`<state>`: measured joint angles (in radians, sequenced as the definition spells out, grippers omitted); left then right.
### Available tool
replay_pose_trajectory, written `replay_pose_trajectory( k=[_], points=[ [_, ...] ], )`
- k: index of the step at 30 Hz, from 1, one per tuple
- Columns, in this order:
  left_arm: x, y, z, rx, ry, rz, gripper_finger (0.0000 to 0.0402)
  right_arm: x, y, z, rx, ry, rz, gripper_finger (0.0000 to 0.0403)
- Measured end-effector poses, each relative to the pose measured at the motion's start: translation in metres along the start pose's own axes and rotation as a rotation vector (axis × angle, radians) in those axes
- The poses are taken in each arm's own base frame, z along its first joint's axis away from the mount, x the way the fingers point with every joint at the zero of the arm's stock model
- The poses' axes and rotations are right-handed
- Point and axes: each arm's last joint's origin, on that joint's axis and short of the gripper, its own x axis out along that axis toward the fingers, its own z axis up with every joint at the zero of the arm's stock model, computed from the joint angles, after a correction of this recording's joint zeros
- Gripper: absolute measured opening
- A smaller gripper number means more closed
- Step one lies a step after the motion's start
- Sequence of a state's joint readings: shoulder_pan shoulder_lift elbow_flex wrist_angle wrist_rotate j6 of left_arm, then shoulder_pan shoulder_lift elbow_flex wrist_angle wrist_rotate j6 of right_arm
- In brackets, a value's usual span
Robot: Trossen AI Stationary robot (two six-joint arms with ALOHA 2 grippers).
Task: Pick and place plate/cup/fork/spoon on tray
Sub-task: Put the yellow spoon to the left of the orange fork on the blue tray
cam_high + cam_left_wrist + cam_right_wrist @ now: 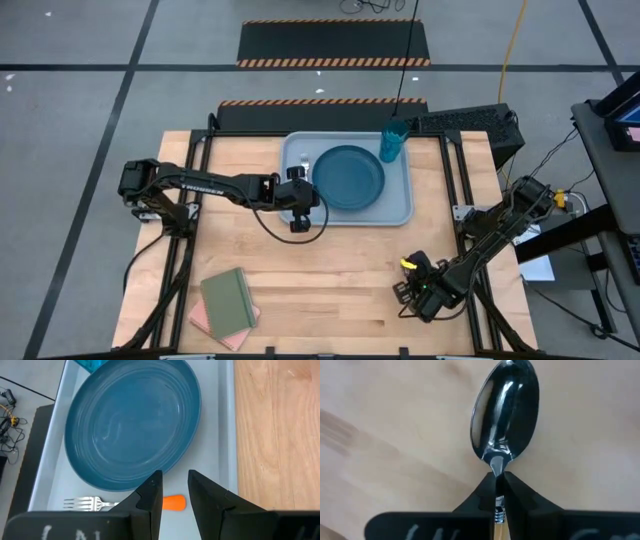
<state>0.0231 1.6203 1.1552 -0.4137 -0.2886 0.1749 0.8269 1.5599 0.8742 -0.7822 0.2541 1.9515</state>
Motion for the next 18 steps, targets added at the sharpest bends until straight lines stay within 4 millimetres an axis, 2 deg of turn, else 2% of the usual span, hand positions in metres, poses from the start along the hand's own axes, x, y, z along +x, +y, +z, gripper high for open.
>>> replay_pose_trajectory(
  k=[12, 18],
  points=[
    [0.0, 0.0, 0.0, 0.0, 0.002, 0.0, 0.0097, 0.007, 0.013, 0.036, -0.115, -0.247, 0.042, 0.0004],
    [0.0, 0.0, -0.001, -0.017, 0.01, -0.001, 0.0097, 0.01, 0.017, 0.049, -0.16, -0.259, 0.028, 0.0004]
  ],
)
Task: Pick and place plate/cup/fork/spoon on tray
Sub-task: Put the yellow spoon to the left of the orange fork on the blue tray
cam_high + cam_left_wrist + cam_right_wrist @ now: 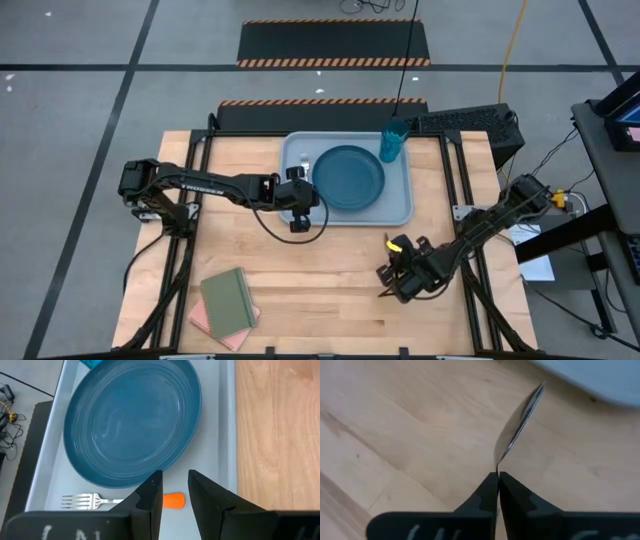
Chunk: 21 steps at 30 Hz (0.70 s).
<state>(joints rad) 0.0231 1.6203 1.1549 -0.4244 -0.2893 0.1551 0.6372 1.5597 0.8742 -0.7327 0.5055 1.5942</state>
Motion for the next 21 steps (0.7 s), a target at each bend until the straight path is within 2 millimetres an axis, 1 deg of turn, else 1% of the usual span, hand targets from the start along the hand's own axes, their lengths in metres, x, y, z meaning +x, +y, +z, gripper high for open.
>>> replay_pose_trajectory(
  k=[3, 6, 12, 15, 18, 21],
  points=[
    [0.0, 0.0, 0.0, -0.01, 0.0, 0.0, 0.0097, 0.001, 0.002, 0.003, -0.025, -0.022, 0.015, 0.0001],
    [0.0, 0.0, 0.0, -0.058, -0.002, -0.011, 0.0097, 0.003, 0.003, 0.007, -0.051, -0.047, 0.019, 0.0001],
    [-0.001, -0.008, 0.003, -0.203, -0.026, -0.138, 0.0097, 0.006, 0.003, 0.012, -0.117, -0.057, 0.004, 0.0],
    [-0.005, -0.027, 0.005, -0.223, -0.05, -0.181, 0.0098, 0.007, 0.003, 0.016, -0.154, -0.1, -0.006, 0.0],
    [-0.008, -0.058, 0.0, -0.177, -0.099, -0.229, 0.0098, 0.008, 0.004, 0.02, -0.186, -0.152, -0.006, 0.0],
    [-0.016, -0.087, 0.0, -0.159, -0.188, -0.218, 0.0098, 0.009, 0.007, 0.024, -0.209, -0.177, 0.007, 0.0]
  ],
)
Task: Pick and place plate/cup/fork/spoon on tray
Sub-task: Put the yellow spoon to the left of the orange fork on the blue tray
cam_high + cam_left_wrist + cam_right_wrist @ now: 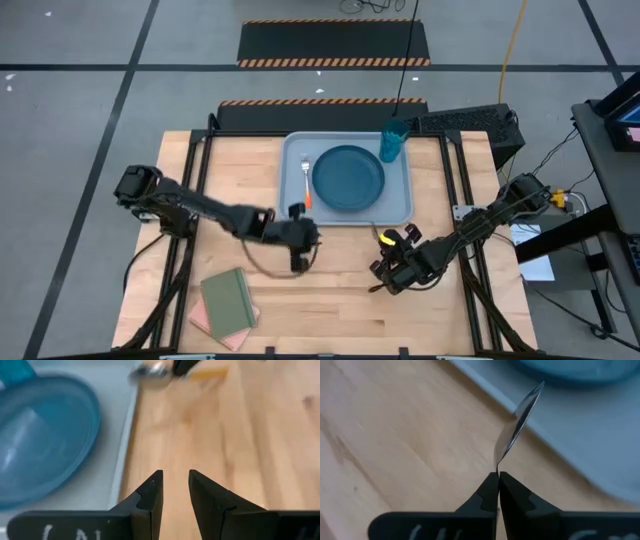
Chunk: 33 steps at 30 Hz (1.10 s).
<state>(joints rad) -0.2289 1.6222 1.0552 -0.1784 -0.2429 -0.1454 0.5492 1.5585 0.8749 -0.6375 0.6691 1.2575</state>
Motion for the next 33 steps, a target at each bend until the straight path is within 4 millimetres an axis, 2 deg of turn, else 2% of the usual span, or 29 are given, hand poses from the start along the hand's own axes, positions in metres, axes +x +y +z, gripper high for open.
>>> replay_pose_trajectory(
  k=[4, 7, 12, 18, 25, 33],
  points=[
    [-0.005, -0.03, -0.002, -0.025, -0.159, 0.031, 0.0106, 0.002, 0.008, 0.008, -0.014, -0.101, 0.045, 0.0],
    [-0.011, -0.046, 0.0, -0.069, -0.269, -0.01, 0.0134, 0.001, 0.017, 0.015, -0.034, -0.181, 0.101, 0.0],
    [-0.019, -0.061, 0.003, -0.129, -0.36, -0.076, 0.0203, -0.001, 0.031, 0.031, -0.039, -0.299, 0.204, 0.0],
    [-0.019, -0.073, -0.003, -0.21, -0.369, -0.029, 0.0262, -0.009, 0.046, 0.047, -0.059, -0.43, 0.329, 0.0],
    [-0.001, -0.087, -0.016, -0.185, -0.34, -0.02, 0.0257, -0.023, 0.057, 0.061, -0.097, -0.558, 0.461, 0.0],
    [0.03, -0.088, -0.032, -0.218, -0.305, 0.005, 0.0234, -0.032, 0.063, 0.069, -0.126, -0.637, 0.562, 0.0]
  ],
)
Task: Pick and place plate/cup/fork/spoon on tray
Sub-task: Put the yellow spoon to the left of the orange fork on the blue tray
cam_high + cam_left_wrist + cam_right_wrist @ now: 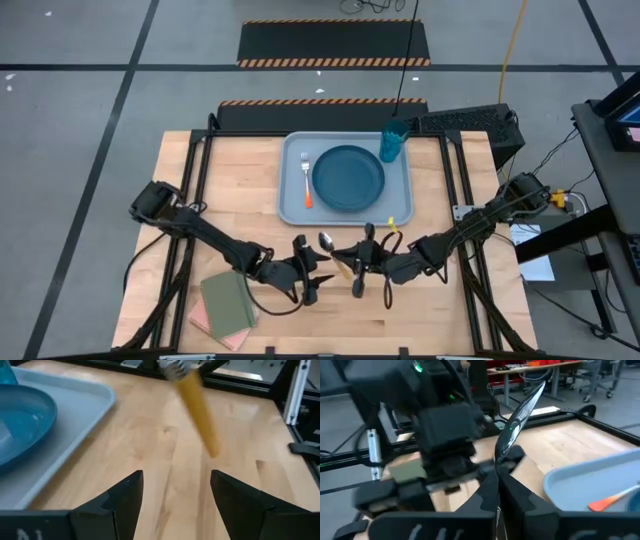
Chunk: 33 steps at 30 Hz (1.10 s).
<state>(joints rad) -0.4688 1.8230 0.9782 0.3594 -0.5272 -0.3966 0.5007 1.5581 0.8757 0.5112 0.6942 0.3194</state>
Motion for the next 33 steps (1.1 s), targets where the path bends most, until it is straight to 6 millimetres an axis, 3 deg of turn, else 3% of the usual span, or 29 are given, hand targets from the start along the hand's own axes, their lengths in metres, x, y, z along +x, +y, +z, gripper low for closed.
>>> replay_pose_trajectory(
  k=[8, 20, 24, 30, 33],
  points=[
    [0.008, -0.008, 0.001, 0.01, -0.071, -0.132, 0.0232, 0.0, 0.002, 0.004, -0.022, -0.026, 0.058, 0.0],
    [0.006, -0.01, 0.017, -0.017, -0.208, -0.208, 0.0224, -0.001, 0.006, 0.012, 0.008, -0.087, 0.101, 0.0],
    [0.006, -0.011, 0.018, -0.001, -0.216, -0.225, 0.017, -0.003, 0.008, 0.013, 0.013, -0.104, 0.113, 0.0],
    [0.009, -0.006, 0.019, -0.012, -0.211, -0.209, 0.0044, -0.004, 0.009, 0.014, 0.0, -0.114, 0.121, 0.0],
    [0.01, -0.004, 0.019, -0.003, -0.194, -0.229, 0.0029, -0.005, 0.01, 0.014, -0.005, -0.107, 0.133, 0.0]
  ],
)
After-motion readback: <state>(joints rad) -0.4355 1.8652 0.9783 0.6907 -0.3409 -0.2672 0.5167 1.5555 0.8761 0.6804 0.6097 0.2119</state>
